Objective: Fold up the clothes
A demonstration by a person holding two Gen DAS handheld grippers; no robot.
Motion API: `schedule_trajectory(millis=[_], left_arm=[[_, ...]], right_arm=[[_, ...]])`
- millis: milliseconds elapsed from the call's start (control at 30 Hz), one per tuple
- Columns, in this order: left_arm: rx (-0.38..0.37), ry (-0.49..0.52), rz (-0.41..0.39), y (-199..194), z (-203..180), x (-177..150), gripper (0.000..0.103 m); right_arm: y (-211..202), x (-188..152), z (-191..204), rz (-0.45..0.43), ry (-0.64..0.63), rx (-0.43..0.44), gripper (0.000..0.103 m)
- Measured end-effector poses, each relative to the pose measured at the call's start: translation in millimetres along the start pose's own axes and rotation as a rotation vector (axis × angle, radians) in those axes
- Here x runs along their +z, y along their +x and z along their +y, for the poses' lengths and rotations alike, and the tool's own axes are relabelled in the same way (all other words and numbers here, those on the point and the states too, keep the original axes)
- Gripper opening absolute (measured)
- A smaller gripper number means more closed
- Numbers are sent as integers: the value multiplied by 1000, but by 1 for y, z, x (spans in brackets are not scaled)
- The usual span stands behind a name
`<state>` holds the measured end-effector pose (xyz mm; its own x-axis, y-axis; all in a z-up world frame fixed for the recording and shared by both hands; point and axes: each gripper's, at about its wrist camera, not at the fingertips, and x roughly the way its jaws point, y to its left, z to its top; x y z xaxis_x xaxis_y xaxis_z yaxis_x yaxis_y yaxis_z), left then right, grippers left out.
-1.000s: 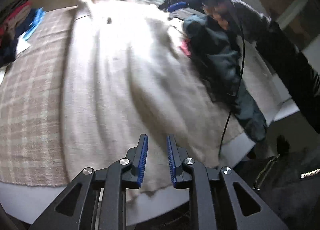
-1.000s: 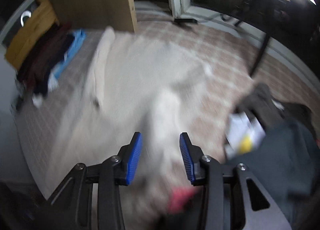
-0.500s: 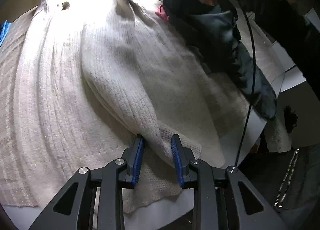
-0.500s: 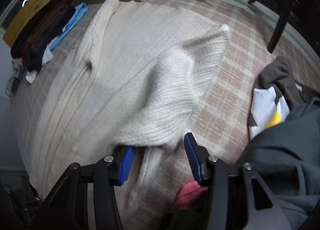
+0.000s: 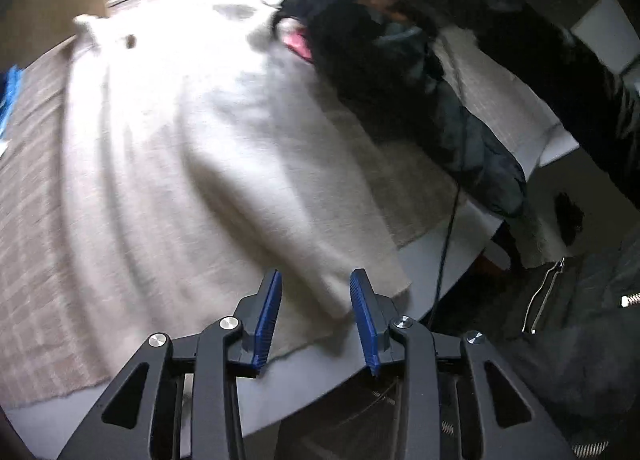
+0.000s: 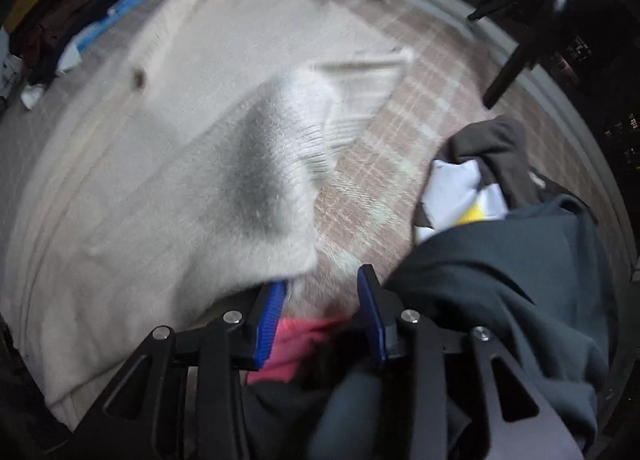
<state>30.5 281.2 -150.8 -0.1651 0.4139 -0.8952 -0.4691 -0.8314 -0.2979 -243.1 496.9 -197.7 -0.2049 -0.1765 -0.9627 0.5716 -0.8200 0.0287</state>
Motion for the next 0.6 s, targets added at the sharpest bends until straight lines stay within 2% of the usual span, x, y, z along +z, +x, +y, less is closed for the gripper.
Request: schedule_trajectory(millis=[100,233,367,433,500,567,600], left_arm=[[32,-30,19,6,9,-3,34],[-3,-33,48,27,6,3,34],[-34,-41,65,51,-3,7,32],[-36,-47,66,56,-3,9,7],[-35,-45,64,57,-2,11,6],[75,20,80,47,-7,12,6],[204,113,85,34,-20,11,6]], right_arm=[[-23,-16,12,-46,39,66,37],[-51,-36,29,-103,90,153,45],[-22,-45,62,-59,125,249,46],[-7,-44,73,-49,145,268,45],[5,-35,73,-57,176,290,46],[24,-25,69,-38,195,267,46],[28,-23,67,-29,180,226,46]])
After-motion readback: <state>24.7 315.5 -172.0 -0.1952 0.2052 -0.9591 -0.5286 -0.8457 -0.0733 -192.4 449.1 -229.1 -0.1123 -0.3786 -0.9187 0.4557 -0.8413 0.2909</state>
